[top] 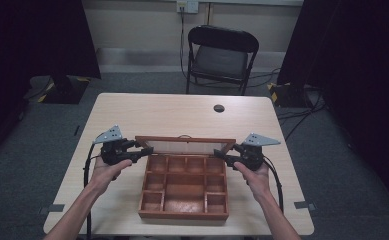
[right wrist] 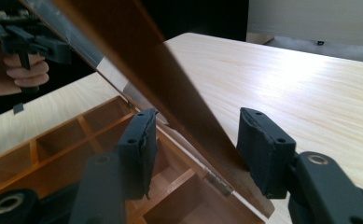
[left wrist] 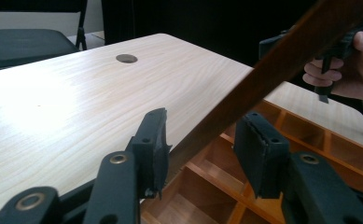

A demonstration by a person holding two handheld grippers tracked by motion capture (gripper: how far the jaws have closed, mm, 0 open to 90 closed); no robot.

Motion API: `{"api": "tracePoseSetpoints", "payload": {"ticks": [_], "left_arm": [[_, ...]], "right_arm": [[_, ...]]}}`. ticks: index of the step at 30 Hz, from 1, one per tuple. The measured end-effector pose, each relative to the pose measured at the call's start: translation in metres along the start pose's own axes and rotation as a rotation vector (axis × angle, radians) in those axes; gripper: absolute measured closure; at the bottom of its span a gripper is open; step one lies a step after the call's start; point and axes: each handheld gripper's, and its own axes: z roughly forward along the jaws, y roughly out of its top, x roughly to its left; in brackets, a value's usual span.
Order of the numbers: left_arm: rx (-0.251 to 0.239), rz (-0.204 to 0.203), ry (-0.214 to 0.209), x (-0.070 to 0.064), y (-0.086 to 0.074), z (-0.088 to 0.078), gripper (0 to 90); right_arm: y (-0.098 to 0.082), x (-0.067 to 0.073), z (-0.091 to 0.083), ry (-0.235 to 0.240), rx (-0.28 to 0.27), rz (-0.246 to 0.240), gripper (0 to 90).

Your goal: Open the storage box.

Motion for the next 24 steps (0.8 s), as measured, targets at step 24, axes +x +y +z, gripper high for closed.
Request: {"api": "tracePoseSetpoints", "payload": {"ticks": [24], "left_arm": [[0.11, -0.053, 0.039, 0.025, -0.016, 0.025, 62.8]], "right_arm": [[-0.002, -0.015, 0.019, -0.034, 0.001, 0.033, 49.2]]}}
